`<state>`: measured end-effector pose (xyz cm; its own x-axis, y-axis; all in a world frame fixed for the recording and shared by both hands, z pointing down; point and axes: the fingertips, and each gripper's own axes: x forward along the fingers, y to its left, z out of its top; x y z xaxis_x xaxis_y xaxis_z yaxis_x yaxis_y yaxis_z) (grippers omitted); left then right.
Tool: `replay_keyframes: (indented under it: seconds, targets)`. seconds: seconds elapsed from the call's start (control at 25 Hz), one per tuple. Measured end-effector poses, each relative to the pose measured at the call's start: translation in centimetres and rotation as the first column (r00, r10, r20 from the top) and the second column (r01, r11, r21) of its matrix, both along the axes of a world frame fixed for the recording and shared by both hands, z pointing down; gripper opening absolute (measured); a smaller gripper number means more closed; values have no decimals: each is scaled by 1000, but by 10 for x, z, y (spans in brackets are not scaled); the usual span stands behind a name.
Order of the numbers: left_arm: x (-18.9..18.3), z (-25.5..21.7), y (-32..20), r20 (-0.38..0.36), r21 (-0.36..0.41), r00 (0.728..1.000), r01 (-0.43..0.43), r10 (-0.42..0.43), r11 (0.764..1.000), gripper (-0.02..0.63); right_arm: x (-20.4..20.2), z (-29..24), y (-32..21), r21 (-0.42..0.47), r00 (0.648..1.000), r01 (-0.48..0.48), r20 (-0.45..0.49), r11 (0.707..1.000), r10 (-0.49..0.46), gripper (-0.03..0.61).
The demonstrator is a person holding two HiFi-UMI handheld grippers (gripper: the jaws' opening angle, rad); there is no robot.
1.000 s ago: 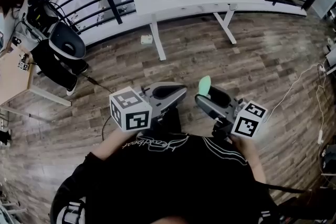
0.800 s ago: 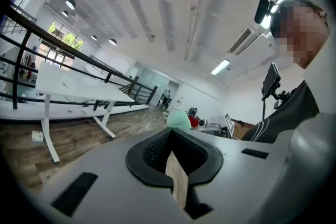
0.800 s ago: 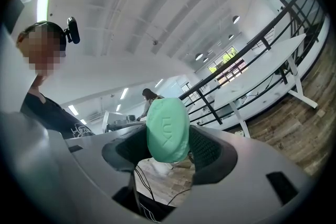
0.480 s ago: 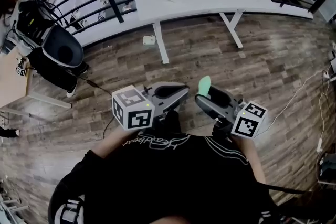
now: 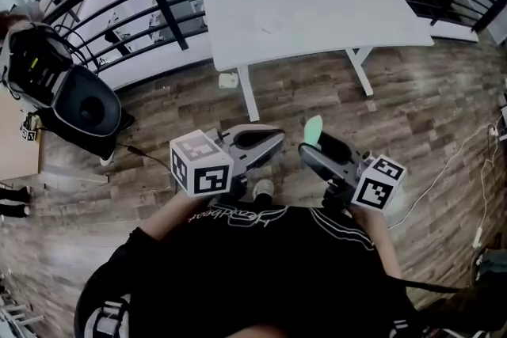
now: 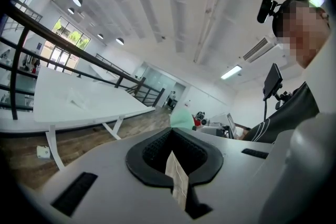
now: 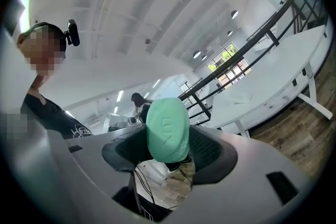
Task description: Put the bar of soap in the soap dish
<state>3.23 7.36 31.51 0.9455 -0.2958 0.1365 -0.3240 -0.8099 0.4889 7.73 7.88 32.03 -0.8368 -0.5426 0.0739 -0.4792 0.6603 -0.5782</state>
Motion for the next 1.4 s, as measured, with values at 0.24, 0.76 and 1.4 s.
replay_keyframes:
  seconds: [0.24, 0.76, 1.4]
  targets:
    - [-24, -2, -88, -16, 1, 1000, 27, -27, 1000, 9, -23, -4, -86, 4, 1000, 20, -5, 1000, -20, 218]
    - [-79, 7, -164, -83, 4, 993, 90, -90, 996, 9, -65, 2, -151, 28, 998, 35, -58, 999, -33, 218]
    - [-84, 3, -164, -90, 22, 991, 103, -101, 994, 8, -70, -1, -156, 26, 994, 60, -90, 998, -58, 218]
